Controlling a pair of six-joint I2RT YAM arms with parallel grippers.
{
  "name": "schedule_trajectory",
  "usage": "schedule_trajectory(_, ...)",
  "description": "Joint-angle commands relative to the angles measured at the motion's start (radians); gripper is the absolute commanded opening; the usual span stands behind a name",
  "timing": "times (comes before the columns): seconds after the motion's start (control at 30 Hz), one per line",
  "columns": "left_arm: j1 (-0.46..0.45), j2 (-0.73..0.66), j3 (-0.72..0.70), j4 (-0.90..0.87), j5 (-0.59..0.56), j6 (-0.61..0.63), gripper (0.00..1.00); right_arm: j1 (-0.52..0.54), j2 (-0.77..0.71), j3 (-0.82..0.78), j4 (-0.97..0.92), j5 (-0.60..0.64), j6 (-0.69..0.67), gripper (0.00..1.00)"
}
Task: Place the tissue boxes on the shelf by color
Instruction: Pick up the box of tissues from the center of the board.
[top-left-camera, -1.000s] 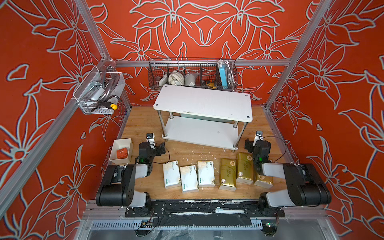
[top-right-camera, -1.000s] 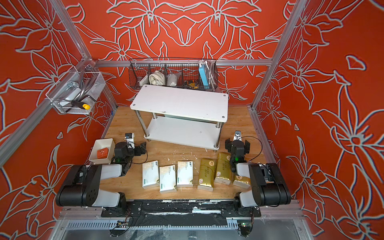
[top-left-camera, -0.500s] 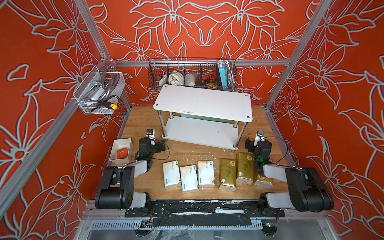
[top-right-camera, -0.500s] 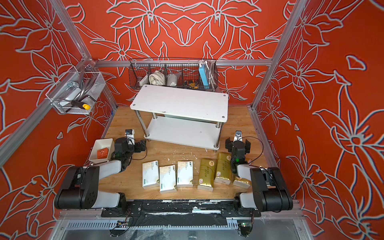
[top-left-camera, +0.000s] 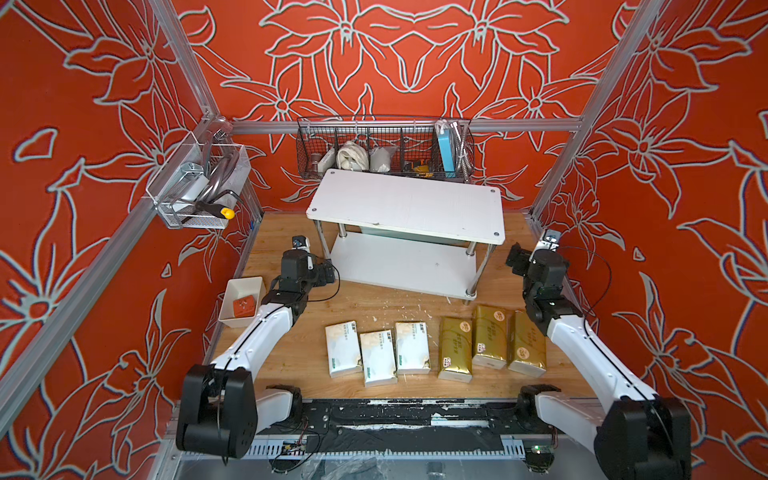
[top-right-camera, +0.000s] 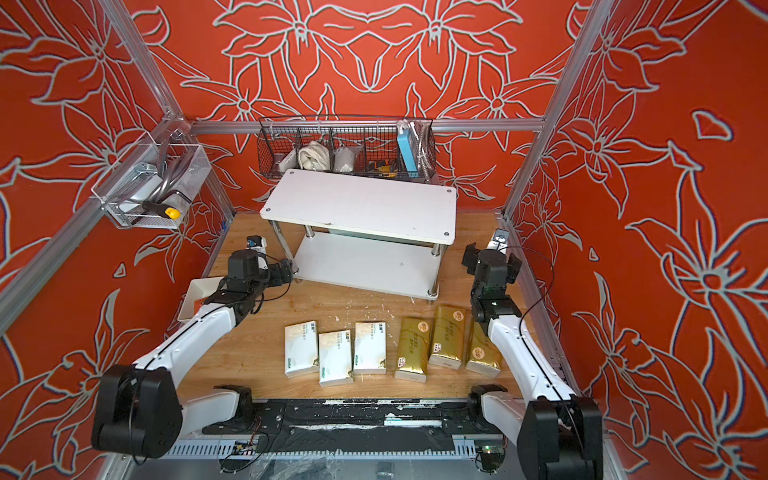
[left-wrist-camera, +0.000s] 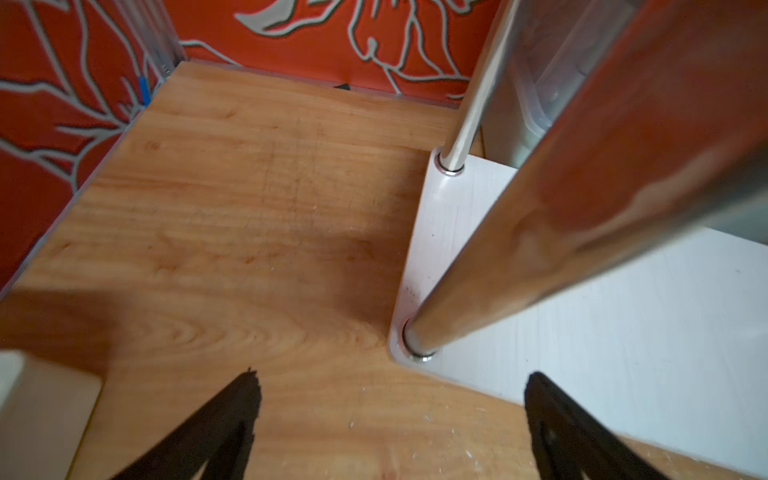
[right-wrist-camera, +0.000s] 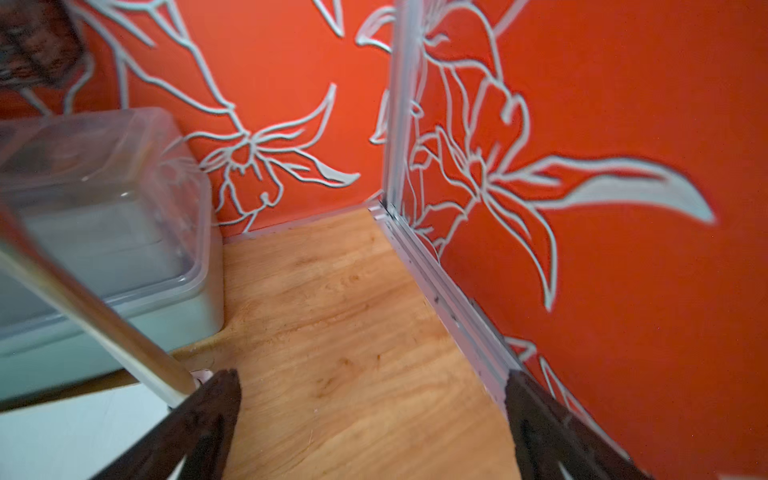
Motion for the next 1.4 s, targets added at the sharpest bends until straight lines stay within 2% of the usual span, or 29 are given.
schedule_trajectory(0.0,-0.045,-0.105,0.027,-0.25,-0.05,-0.146,0.98,-0.01,-0.093,0.018,-0.427,0.122,0.356,0.99)
schedule_trajectory(0.13,-0.109,-0.241,0.056,-0.429,-0.035,-0.278,0.98,-0.011,-0.282,0.008,-0.575,-0.114,0.405,0.99)
schedule_trajectory(0.23,-0.17,-0.289,0.086,-0.585,-0.043,-0.398,0.98,-0.008,-0.371,0.033,-0.698,-0.302,0.413,0.96)
schedule_trajectory(0.37,-0.254,-0.337,0.082,-0.742,-0.026,-0.486,0.98,0.004,-0.393,0.096,-0.897,-0.539,0.369,0.92)
schedule_trajectory(0.47,-0.315,-0.367,0.076,-0.835,-0.027,-0.524,0.98,0.034,-0.395,0.123,-0.99,-0.671,0.35,0.92)
schedule_trajectory(0.63,-0.389,-0.382,0.054,-0.929,0.0,-0.581,0.98,0.116,-0.411,0.142,-1.031,-0.853,0.387,0.99)
schedule_trajectory(0.87,-0.53,-0.349,0.007,-0.954,-0.045,-0.698,0.98,0.406,-0.403,0.144,-1.058,-0.804,0.452,0.99)
schedule_trajectory(1.03,-0.638,-0.262,0.013,-0.952,-0.11,-0.754,0.98,0.559,-0.323,0.142,-1.063,-0.738,0.405,0.99)
schedule_trajectory(1.23,-0.696,-0.188,0.004,-0.912,-0.152,-0.786,0.98,0.772,-0.193,0.197,-1.042,-0.603,0.398,0.99)
schedule_trajectory(1.37,-0.706,-0.139,-0.025,-0.871,-0.147,-0.79,0.98,0.868,-0.117,0.239,-1.012,-0.546,0.413,0.99)
